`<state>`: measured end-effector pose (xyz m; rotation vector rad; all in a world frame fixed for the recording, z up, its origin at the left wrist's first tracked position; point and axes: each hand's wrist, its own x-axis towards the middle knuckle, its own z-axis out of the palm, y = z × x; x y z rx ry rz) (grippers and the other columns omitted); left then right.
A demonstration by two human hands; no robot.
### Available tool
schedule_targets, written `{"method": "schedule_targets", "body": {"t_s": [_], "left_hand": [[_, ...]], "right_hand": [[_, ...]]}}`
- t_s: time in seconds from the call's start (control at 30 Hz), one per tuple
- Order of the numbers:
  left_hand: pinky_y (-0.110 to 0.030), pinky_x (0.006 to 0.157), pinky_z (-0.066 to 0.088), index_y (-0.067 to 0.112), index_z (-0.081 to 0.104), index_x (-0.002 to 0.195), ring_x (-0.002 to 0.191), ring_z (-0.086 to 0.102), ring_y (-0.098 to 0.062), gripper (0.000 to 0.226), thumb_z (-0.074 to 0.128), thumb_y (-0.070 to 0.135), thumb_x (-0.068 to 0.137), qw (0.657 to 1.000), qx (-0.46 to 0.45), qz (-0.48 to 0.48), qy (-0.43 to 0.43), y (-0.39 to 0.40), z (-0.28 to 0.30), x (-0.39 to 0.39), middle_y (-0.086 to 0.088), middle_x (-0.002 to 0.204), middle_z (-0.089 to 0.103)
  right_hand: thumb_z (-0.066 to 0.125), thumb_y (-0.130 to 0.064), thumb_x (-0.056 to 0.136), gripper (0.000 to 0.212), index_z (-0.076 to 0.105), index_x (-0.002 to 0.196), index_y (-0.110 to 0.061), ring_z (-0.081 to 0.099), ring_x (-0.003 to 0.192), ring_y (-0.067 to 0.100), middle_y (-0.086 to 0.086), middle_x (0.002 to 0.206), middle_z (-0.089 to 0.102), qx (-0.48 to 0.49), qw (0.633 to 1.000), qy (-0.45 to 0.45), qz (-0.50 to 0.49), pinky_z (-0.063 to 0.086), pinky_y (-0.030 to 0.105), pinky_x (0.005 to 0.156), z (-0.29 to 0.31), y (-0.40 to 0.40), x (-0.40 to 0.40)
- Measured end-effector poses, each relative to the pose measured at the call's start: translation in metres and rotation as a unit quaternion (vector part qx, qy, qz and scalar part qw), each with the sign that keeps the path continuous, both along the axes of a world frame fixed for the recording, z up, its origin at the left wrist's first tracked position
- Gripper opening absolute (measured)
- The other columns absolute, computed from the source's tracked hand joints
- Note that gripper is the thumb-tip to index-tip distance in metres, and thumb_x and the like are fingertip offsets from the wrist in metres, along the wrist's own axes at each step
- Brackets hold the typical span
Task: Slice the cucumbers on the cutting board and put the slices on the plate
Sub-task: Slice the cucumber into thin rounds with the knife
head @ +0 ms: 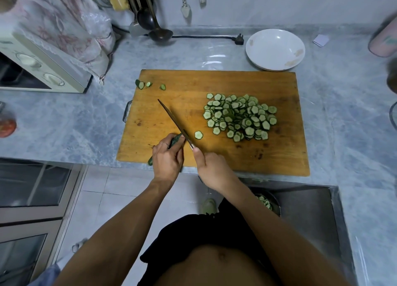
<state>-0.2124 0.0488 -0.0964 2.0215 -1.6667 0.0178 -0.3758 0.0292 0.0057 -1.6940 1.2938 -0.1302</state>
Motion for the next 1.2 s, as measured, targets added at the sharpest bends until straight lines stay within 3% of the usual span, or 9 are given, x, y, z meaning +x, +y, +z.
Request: {"method": "schedule_targets", "body": {"t_s": [0.17, 0.23, 0.33, 0.6, 0.87, 1.03, 1.2], "left_hand": [[-0.037, 0.075, 0.042, 0.021, 0.071, 0.119, 0.098, 0.06, -0.033, 0.031, 0.052, 0.017, 0.096, 1.0, 0.011, -0.004, 0.018, -0.001, -0.004, 0.001, -0.007, 0.12, 0.065], [-0.037, 0.075, 0.044, 0.022, 0.071, 0.119, 0.098, 0.06, -0.032, 0.031, 0.051, 0.017, 0.096, 1.0, 0.014, -0.007, 0.019, -0.002, -0.004, 0.002, -0.007, 0.12, 0.065], [-0.04, 0.077, 0.047, 0.022, 0.069, 0.12, 0.098, 0.06, -0.032, 0.03, 0.05, 0.019, 0.098, 0.999, 0.019, -0.015, 0.024, -0.003, -0.006, 0.005, -0.006, 0.12, 0.064], [-0.038, 0.076, 0.044, 0.019, 0.072, 0.115, 0.097, 0.061, -0.032, 0.034, 0.044, 0.021, 0.096, 0.999, 0.003, -0.018, 0.026, 0.0, 0.0, 0.001, -0.006, 0.121, 0.065], [-0.043, 0.078, 0.049, 0.015, 0.072, 0.115, 0.101, 0.062, -0.034, 0.031, 0.049, 0.016, 0.094, 0.999, -0.02, -0.018, 0.023, -0.001, -0.008, 0.003, -0.01, 0.122, 0.065], [-0.041, 0.077, 0.045, 0.017, 0.073, 0.115, 0.101, 0.062, -0.033, 0.031, 0.05, 0.017, 0.094, 1.0, -0.022, -0.012, 0.012, 0.0, -0.01, 0.001, -0.009, 0.122, 0.066], [-0.041, 0.075, 0.047, 0.015, 0.073, 0.113, 0.099, 0.063, -0.033, 0.031, 0.049, 0.015, 0.093, 0.999, -0.029, -0.012, 0.018, -0.001, -0.008, 0.001, -0.01, 0.121, 0.066]], "right_hand": [[0.018, -0.053, 0.104, 0.069, 0.047, 0.057, -0.012, 0.051, 0.052, 0.022, 0.005, 0.054, 0.048, 0.04, 0.999, -0.011, -0.017, 0.045, 0.036, 0.061, 0.008, -0.011, -0.017], [0.017, -0.052, 0.105, 0.068, 0.041, 0.054, -0.015, 0.046, 0.047, 0.019, 0.003, 0.05, 0.042, 0.035, 0.999, -0.012, -0.007, 0.04, 0.033, 0.058, 0.01, -0.007, -0.022], [0.017, -0.047, 0.107, 0.065, 0.037, 0.054, -0.015, 0.041, 0.051, 0.017, 0.003, 0.053, 0.041, 0.011, 1.0, -0.003, 0.023, 0.03, 0.033, 0.056, 0.014, 0.002, -0.026], [0.017, -0.049, 0.106, 0.065, 0.049, 0.065, -0.009, 0.052, 0.069, 0.023, 0.012, 0.071, 0.056, -0.022, 0.999, 0.012, 0.045, 0.035, 0.033, 0.067, 0.019, 0.01, -0.028], [0.017, -0.053, 0.105, 0.066, 0.046, 0.061, -0.013, 0.051, 0.063, 0.019, 0.006, 0.065, 0.053, -0.002, 1.0, 0.009, 0.027, 0.035, 0.032, 0.065, 0.017, 0.007, -0.02], [0.018, -0.057, 0.103, 0.069, 0.049, 0.061, -0.011, 0.06, 0.053, 0.025, 0.009, 0.057, 0.055, 0.038, 0.999, 0.006, -0.012, 0.043, 0.025, 0.047, 0.014, -0.002, -0.013], [0.016, -0.049, 0.106, 0.067, 0.051, 0.063, -0.012, 0.055, 0.076, 0.025, 0.005, 0.065, 0.053, 0.006, 1.0, 0.014, 0.007, 0.034, 0.029, 0.07, 0.003, 0.0, -0.001]]}}
